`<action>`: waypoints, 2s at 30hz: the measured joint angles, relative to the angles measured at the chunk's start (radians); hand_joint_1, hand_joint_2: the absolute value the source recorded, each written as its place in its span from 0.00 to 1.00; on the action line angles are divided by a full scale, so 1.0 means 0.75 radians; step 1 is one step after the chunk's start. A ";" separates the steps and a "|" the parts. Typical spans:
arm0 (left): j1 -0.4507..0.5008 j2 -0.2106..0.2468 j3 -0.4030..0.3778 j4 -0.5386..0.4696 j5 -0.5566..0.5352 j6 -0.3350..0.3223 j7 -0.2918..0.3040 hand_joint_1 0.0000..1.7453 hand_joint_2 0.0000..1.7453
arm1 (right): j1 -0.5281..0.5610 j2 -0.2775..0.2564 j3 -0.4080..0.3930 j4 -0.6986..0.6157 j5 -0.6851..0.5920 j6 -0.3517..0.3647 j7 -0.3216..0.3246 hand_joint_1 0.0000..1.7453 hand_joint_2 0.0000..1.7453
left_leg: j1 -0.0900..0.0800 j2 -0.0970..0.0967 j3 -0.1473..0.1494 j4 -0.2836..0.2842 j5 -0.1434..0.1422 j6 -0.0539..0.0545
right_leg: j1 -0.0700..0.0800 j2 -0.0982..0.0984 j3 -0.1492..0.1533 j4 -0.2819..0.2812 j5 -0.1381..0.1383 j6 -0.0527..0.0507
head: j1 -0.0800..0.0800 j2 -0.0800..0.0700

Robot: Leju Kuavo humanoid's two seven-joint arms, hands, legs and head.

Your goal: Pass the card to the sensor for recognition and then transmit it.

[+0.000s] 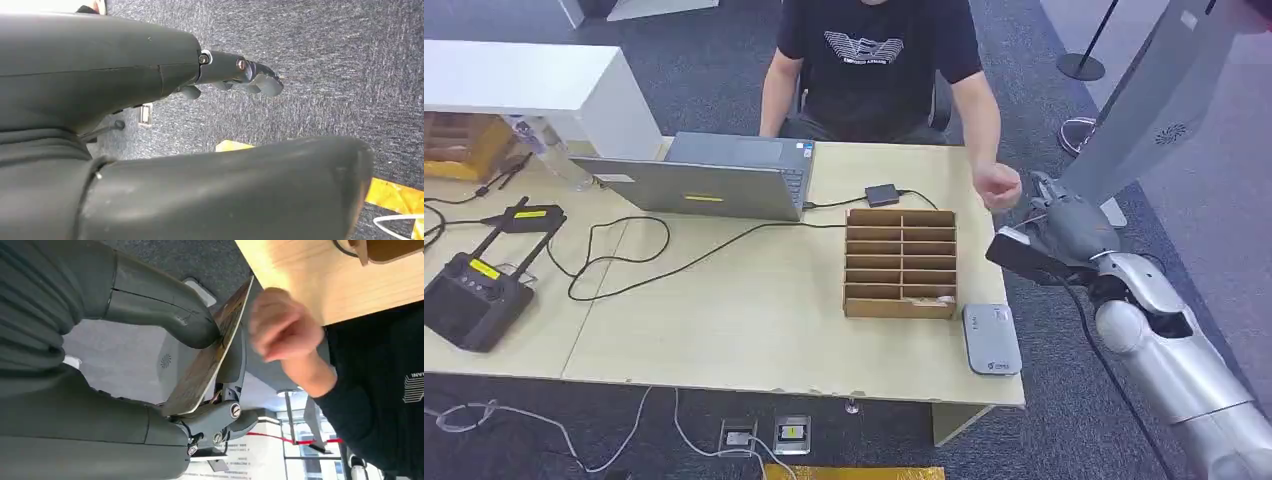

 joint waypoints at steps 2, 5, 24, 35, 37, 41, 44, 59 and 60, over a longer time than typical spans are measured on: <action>0.000 0.000 0.001 0.000 0.001 0.000 0.000 0.00 0.00 | 0.013 -0.001 -0.015 -0.013 0.008 0.005 0.014 1.00 1.00 | 0.000 0.000 0.000 0.000 0.000 0.000 | 0.000 0.000 0.000 0.000 0.000 0.000 | 0.000 0.000; 0.000 0.000 0.000 0.000 -0.003 -0.002 0.011 0.00 0.00 | 0.053 -0.006 -0.022 -0.040 0.023 0.014 0.042 1.00 1.00 | 0.000 0.000 0.001 0.000 0.000 0.000 | 0.000 0.000 0.000 0.000 0.000 0.000 | -0.001 0.000; 0.003 0.000 0.001 0.000 -0.016 -0.006 0.018 0.00 0.00 | 0.225 -0.086 -0.129 -0.179 0.035 0.053 0.119 1.00 1.00 | 0.000 0.004 0.001 0.000 -0.001 -0.001 | 0.000 0.003 -0.001 0.000 0.000 0.000 | 0.000 0.000; 0.003 0.010 0.001 -0.001 -0.036 -0.007 0.009 0.00 0.00 | 0.397 -0.097 -0.151 -0.218 -0.004 0.002 0.147 1.00 1.00 | 0.000 0.005 0.000 0.000 -0.002 -0.002 | 0.000 0.002 -0.001 0.000 0.000 0.000 | 0.000 0.000; 0.003 0.017 0.001 -0.001 -0.036 -0.005 0.008 0.00 0.00 | 0.412 -0.093 -0.151 -0.209 -0.001 -0.038 0.123 1.00 1.00 | 0.000 0.005 0.000 0.000 -0.002 -0.002 | 0.000 0.003 -0.001 0.000 0.000 0.000 | -0.001 0.000; 0.002 0.031 0.001 -0.001 -0.038 -0.006 0.007 0.00 0.00 | 0.424 -0.090 -0.150 -0.176 -0.001 -0.073 0.095 1.00 1.00 | 0.000 0.006 0.000 0.000 -0.002 -0.002 | 0.000 0.003 -0.001 0.000 0.000 0.000 | 0.000 0.000; 0.002 0.038 0.001 -0.001 -0.040 -0.007 0.007 0.00 0.00 | 0.438 -0.082 -0.148 -0.157 -0.002 -0.078 0.094 1.00 1.00 | 0.000 0.006 0.000 0.000 -0.002 -0.002 | 0.000 0.003 -0.002 0.000 0.000 0.000 | 0.000 0.000; 0.002 0.054 0.001 -0.001 -0.067 -0.010 0.007 0.00 0.00 | 0.450 -0.029 -0.095 -0.048 -0.020 -0.133 0.082 1.00 1.00 | 0.000 0.006 0.000 0.000 -0.002 -0.002 | 0.000 0.003 -0.002 0.000 0.000 0.000 | -0.001 0.000; 0.002 0.055 0.001 -0.001 -0.067 -0.010 0.007 0.00 0.00 | 0.450 -0.023 -0.090 -0.045 -0.018 -0.133 0.082 1.00 1.00 | 0.000 0.006 0.000 0.000 -0.002 -0.002 | 0.000 0.003 -0.002 0.000 0.000 0.000 | 0.000 0.000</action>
